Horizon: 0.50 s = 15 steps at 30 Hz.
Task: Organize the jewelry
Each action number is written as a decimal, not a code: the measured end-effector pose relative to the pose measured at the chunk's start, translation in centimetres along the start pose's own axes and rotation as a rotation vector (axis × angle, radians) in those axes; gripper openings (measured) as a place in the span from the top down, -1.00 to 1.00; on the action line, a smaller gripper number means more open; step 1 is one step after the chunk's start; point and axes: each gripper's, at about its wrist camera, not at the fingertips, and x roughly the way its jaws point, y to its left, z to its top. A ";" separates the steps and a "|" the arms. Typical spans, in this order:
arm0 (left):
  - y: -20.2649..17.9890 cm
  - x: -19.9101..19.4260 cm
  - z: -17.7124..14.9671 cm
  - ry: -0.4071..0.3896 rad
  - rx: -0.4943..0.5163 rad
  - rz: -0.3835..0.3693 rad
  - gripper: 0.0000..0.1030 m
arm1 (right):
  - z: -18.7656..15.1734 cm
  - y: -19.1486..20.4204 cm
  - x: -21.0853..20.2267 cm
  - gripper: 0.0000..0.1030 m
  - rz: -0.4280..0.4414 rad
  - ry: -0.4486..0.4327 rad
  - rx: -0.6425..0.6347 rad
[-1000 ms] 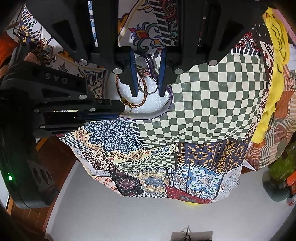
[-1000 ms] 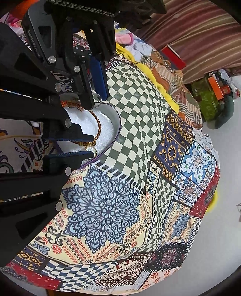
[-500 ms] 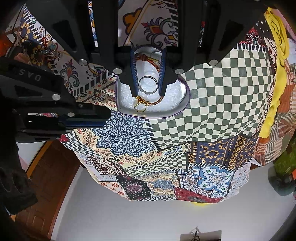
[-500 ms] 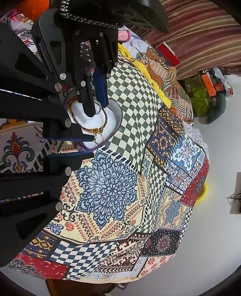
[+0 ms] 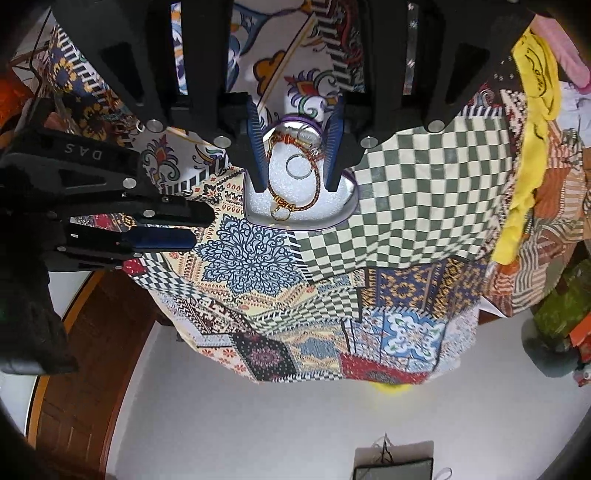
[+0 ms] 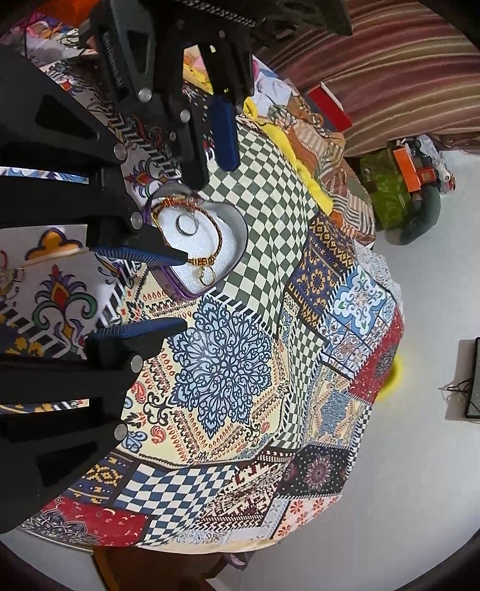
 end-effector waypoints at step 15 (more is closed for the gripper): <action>-2.3 -4.2 -2.1 0.005 0.015 -0.006 0.39 | -2.6 0.9 -5.9 0.49 -0.041 -0.082 0.001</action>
